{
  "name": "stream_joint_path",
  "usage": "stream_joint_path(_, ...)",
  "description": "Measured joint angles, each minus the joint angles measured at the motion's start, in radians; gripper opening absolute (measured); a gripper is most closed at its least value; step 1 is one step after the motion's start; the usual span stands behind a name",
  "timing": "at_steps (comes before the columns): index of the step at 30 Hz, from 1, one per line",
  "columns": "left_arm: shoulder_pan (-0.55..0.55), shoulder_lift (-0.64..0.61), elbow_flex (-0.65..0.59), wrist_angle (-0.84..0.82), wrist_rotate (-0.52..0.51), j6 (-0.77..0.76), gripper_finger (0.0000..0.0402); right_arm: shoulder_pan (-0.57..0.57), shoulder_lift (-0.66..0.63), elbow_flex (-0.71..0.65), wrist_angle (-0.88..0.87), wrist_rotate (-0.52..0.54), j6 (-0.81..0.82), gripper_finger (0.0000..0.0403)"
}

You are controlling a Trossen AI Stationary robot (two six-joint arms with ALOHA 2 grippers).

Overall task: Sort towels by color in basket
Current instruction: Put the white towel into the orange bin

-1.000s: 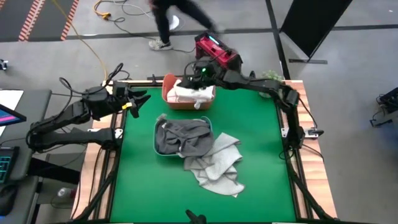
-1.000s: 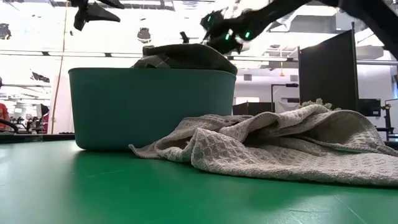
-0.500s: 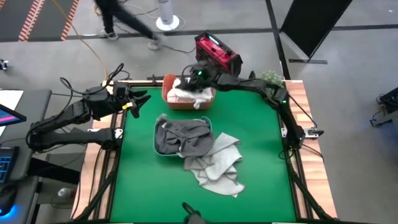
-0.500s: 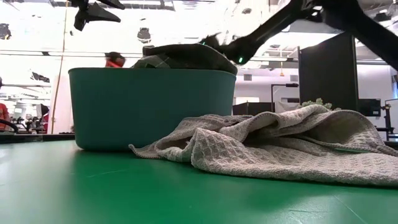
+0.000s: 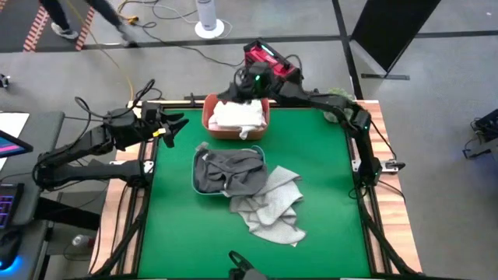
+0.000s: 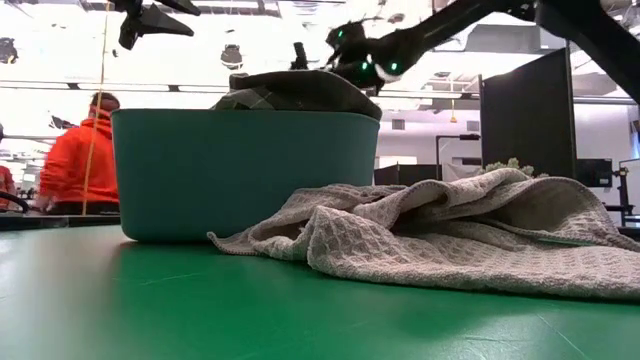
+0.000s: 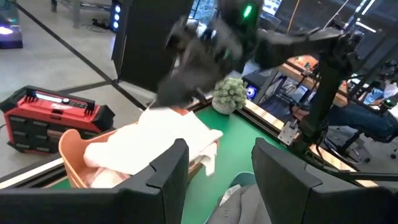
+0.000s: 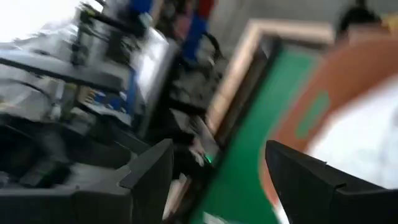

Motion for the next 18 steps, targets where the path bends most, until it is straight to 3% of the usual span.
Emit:
stream_joint_path(6,0.000,0.001,0.000,-0.018,-0.002,0.000,0.0167,0.002,0.028,0.047,-0.073,0.079,-0.076,0.0280)
stream_joint_path(13,0.000,0.003,0.000,-0.022,-0.003,0.000,0.0167,0.029,0.185,0.046,-0.203,0.069,-0.078,0.0280)
stream_joint_path(18,0.000,0.003,0.000,-0.022,-0.004,0.000,0.0167,0.030,0.169,0.112,-0.238,0.045,-0.123,0.0280)
